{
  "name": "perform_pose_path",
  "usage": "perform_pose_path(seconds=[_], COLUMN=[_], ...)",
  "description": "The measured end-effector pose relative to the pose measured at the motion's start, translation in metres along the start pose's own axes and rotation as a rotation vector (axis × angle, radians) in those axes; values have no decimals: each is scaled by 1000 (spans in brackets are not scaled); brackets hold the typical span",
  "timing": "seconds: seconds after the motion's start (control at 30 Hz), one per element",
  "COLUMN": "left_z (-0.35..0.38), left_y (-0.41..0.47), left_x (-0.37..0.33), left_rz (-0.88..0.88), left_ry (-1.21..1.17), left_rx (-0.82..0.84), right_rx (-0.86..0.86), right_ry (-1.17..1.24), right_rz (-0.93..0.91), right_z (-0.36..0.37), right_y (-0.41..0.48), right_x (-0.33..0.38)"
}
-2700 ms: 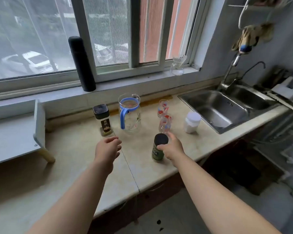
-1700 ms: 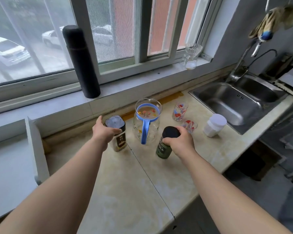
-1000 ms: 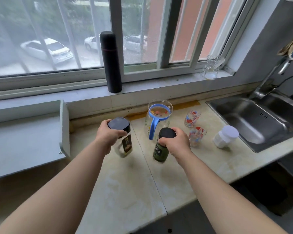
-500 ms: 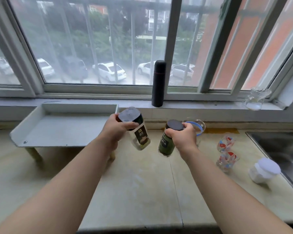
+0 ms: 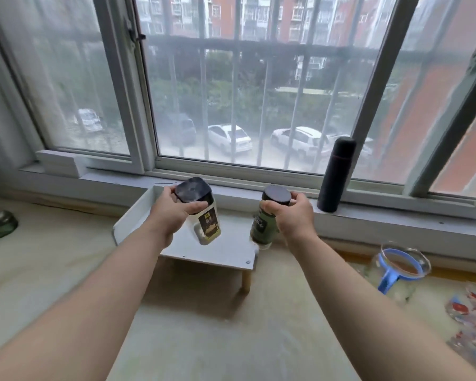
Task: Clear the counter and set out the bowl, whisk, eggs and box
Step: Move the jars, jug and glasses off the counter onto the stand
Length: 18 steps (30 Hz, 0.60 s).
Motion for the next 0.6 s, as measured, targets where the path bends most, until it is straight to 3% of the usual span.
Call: perform_pose_path(seconds=[0.27,0.6], left_z=[-92,-153], left_y=[84,190], left_x=[-8,-6], left_rz=[-76,-131], left_ry=[44,165], left_rx=[44,143], right_rx=[57,36], right_ry=[19,0], right_rz=[77,110], right_z=[130,230], right_y=[32,65], right_x=[-19,-47])
Point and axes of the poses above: each hand's wrist, its own y-axis towards the middle knuckle, its own z-axis out of the palm, x = y × z, the point moved 3 cm from there along y, towards the middle knuckle, and after that the axes turned 13 degrees about -z, right-handed, at the moved point
